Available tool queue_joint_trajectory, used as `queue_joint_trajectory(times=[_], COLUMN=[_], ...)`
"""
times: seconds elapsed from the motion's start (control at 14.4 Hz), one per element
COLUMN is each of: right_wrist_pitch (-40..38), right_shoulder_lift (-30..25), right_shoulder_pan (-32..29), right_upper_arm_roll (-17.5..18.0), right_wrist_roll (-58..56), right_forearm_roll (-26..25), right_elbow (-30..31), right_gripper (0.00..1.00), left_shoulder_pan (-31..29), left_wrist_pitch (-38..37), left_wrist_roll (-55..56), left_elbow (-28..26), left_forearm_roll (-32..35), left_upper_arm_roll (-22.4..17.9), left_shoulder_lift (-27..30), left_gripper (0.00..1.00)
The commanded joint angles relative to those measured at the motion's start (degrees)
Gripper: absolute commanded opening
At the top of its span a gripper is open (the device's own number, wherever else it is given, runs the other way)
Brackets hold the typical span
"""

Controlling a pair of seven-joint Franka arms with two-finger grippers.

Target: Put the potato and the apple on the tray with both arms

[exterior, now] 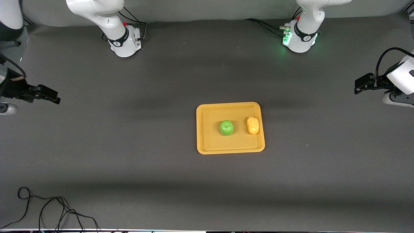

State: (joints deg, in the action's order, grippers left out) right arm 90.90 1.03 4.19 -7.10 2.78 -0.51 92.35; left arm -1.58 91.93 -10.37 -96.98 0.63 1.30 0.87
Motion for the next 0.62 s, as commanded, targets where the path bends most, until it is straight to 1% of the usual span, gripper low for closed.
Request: queue_joint_trajectory(times=[0.0,0.07,0.55], right_wrist_pitch=[-0.55,-0.55,-0.72], right_shoulder_lift=[-1.91,-1.82,-1.47], right_shoulder_pan=[0.55,0.55,0.55], right_upper_arm_roll=[-0.72,-0.81,-0.72], right_wrist_roll=[-0.41,-0.5,-1.38], right_forearm_roll=[2.43,3.84,3.94], right_elbow=[1.51,1.34,0.55], right_gripper=[1.0,1.0,1.0], left_shoulder_pan=[0.26,0.17,0.35], left_wrist_pitch=[0.09,0.09,0.35], left_wrist_roll=[-0.62,-0.53,-0.09], left_elbow=[0.74,0.83,0.83], left_forearm_roll=[-1.94,-1.95,-0.89], left_upper_arm_roll=[-0.33,-0.33,-0.24], left_shoulder_lift=[0.09,0.09,0.01], left_gripper=[1.0,1.0,1.0])
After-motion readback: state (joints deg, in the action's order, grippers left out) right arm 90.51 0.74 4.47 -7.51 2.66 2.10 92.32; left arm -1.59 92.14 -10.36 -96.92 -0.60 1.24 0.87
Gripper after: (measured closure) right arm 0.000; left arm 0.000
